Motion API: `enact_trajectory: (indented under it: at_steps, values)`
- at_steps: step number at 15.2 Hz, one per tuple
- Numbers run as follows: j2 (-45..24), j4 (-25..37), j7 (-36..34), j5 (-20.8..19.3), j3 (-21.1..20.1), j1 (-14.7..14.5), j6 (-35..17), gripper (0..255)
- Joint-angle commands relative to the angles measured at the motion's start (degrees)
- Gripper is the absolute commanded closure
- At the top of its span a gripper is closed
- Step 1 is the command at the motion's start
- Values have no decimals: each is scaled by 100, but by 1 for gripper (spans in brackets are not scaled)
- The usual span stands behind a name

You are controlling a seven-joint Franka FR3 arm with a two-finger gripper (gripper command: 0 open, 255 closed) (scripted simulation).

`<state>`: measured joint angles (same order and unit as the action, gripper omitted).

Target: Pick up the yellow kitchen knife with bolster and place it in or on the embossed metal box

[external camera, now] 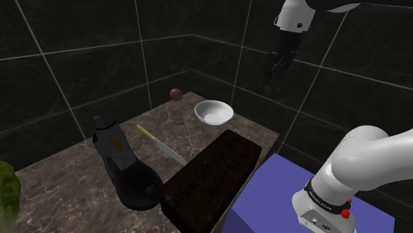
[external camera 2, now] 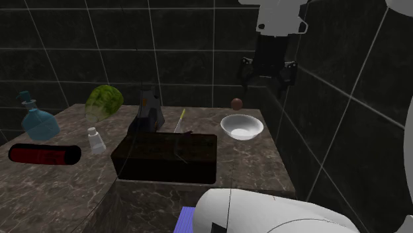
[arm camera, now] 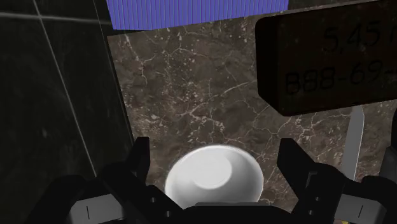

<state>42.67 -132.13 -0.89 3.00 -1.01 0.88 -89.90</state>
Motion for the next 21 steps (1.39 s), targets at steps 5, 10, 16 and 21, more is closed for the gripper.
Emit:
enact_trajectory:
  at_steps: [5,10,16,21]
  values:
    - [-512,-13,-288,196,-352,-152,-476,0]
    - [-1268,121,-641,366,-780,-318,-1044,0]
    - [-2315,498,-1084,414,-1271,-480,-1647,0]
    - [-3284,990,-1496,286,-1639,-607,-2051,0]
